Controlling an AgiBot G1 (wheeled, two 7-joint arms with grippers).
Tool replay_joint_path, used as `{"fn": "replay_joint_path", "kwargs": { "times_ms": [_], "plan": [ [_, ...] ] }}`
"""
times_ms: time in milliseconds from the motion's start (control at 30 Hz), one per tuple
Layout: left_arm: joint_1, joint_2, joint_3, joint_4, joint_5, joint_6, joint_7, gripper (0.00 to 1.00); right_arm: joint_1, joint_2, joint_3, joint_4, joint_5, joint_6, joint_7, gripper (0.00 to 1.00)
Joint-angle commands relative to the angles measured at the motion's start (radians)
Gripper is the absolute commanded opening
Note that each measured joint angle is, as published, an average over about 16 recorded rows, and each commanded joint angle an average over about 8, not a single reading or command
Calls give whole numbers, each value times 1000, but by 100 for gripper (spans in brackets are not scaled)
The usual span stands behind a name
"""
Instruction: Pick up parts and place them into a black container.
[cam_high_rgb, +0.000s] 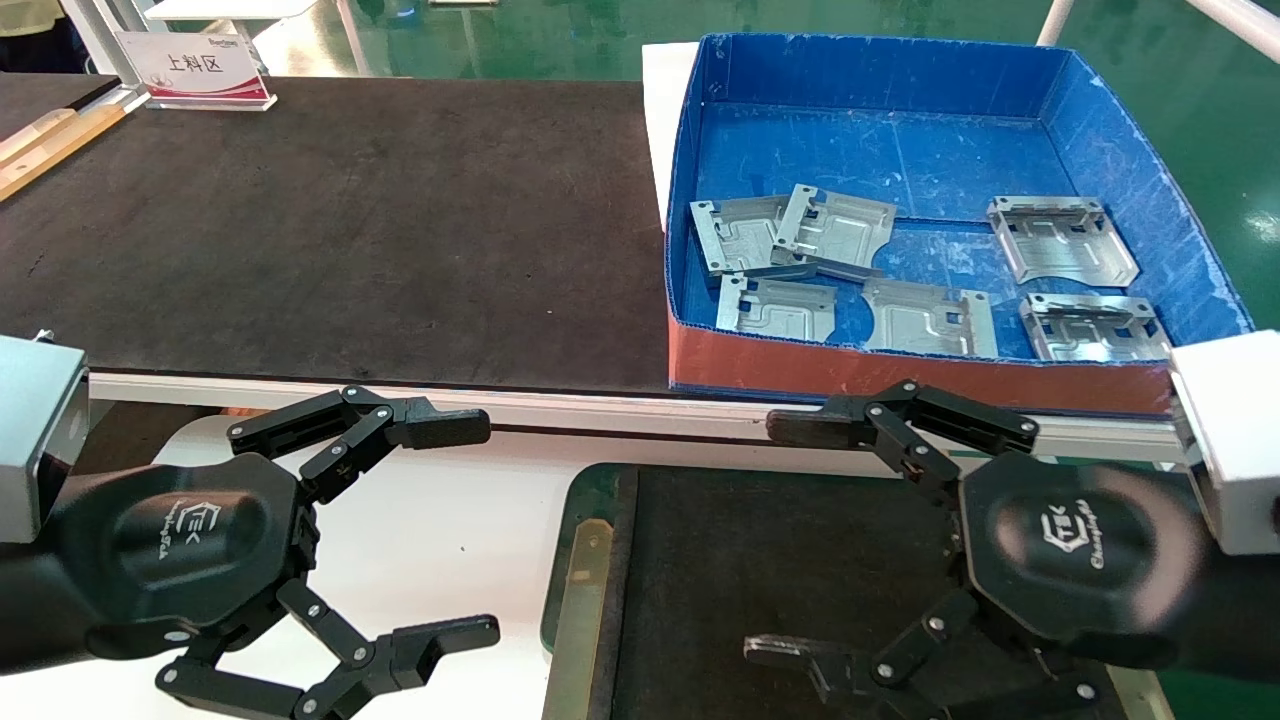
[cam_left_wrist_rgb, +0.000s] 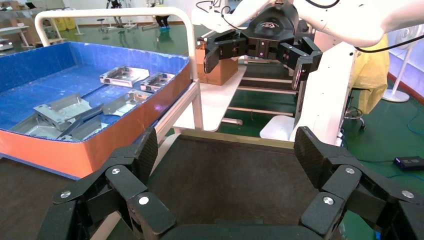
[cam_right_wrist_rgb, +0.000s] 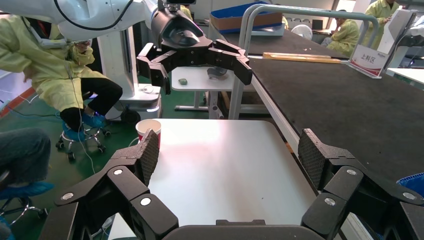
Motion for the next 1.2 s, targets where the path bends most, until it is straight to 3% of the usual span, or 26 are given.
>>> {"fn": "replay_joint_path", "kwargs": {
  "times_ms": [33, 300, 333, 567, 600, 1200],
  "plan": [
    [0, 0, 0, 0, 0, 0, 0, 100, 0, 0, 0, 0, 0, 0, 0, 100],
    [0, 0, 0, 0, 0, 0, 0, 100, 0, 0, 0, 0, 0, 0, 0, 100],
    [0, 0, 0, 0, 0, 0, 0, 93, 0, 0, 0, 0, 0, 0, 0, 100],
    [0, 0, 0, 0, 0, 0, 0, 6, 0, 0, 0, 0, 0, 0, 0, 100],
    [0, 0, 0, 0, 0, 0, 0, 0, 0, 0, 0, 0, 0, 0, 0, 100],
    [0, 0, 0, 0, 0, 0, 0, 0, 0, 0, 0, 0, 0, 0, 0, 100]
  ]
}}
